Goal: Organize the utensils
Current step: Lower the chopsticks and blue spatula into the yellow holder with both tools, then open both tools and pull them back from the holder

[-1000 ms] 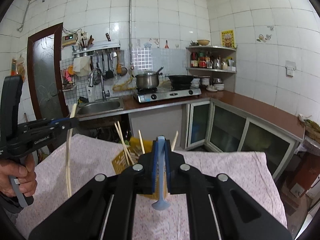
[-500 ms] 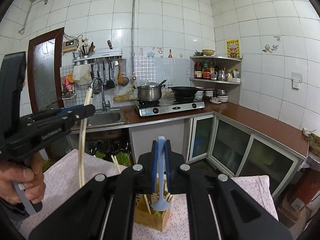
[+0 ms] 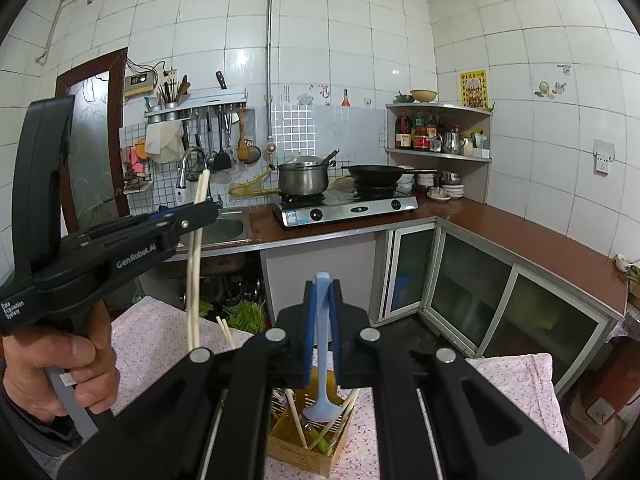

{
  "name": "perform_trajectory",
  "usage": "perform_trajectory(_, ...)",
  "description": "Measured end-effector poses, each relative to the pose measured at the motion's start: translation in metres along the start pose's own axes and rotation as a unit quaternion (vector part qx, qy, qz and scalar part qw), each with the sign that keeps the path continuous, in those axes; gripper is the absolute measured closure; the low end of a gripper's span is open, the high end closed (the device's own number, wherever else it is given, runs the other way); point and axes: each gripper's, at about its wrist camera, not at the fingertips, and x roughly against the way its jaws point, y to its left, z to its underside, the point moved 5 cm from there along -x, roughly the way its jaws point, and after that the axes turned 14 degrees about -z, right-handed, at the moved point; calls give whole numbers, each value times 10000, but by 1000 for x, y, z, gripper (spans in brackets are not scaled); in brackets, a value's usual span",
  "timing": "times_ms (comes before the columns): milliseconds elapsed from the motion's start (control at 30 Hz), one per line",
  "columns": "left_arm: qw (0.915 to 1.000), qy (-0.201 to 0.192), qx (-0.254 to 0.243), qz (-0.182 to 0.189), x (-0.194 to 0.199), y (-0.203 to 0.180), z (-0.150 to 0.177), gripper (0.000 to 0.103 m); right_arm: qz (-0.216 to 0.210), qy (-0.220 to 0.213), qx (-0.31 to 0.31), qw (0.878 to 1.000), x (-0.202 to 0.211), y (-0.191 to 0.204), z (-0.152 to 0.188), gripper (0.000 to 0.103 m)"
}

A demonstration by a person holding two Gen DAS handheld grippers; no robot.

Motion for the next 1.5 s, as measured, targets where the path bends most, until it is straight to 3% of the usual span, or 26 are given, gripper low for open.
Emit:
perform_trajectory(400, 9998, -137, 136, 111, -22, 0, 28, 93, -3, 140, -80, 9999, -26, -8, 14, 96)
perform_trajectory(600, 9999, 97, 120, 68, -36, 0, 51, 93, -34, 306, -209, 9993, -38, -12, 30, 96)
perform_trajectory(700, 9995, 301, 40, 50, -47, -2, 69, 92, -103, 625, -283, 9976, -51, -15, 47, 95)
perform_trajectory(800, 9991, 422, 43, -19, -55, 2, 83, 69, -37, 737, -328, 9967, -55, -18, 58, 94)
perform_trajectory(867, 9988, 475, 92, -40, -59, 8, 87, 68, -53, 616, -436, 9971, -49, -21, 56, 88)
perform_trajectory(900, 9988, 472, 104, -54, -57, 11, 87, 63, -37, 521, -458, 9976, -44, -22, 54, 81)
perform_trajectory(967, 9991, 377, 157, -89, -49, 20, 86, 53, 16, 334, -462, 9984, -31, -23, 51, 78)
perform_trajectory(1067, 9995, 169, 214, -186, -26, 38, 89, 36, 225, 114, -334, 9991, -4, -24, 55, 75)
perform_trajectory(1133, 9994, 57, 204, -263, -4, 54, 100, 19, 384, 61, -242, 9989, 13, -26, 67, 58)
perform_trajectory(1233, 9994, -40, 103, -319, 28, 78, 127, 6, 590, 45, -186, 9981, 37, -28, 90, 54)
perform_trajectory(1400, 9967, 39, 44, -806, 79, 119, 191, 5, 812, 89, -463, 9956, 78, -28, 149, 51)
perform_trajectory(1500, 9968, 229, 155, -756, 99, 127, 219, 5, 906, 72, -482, 9947, 93, -14, 178, 49)
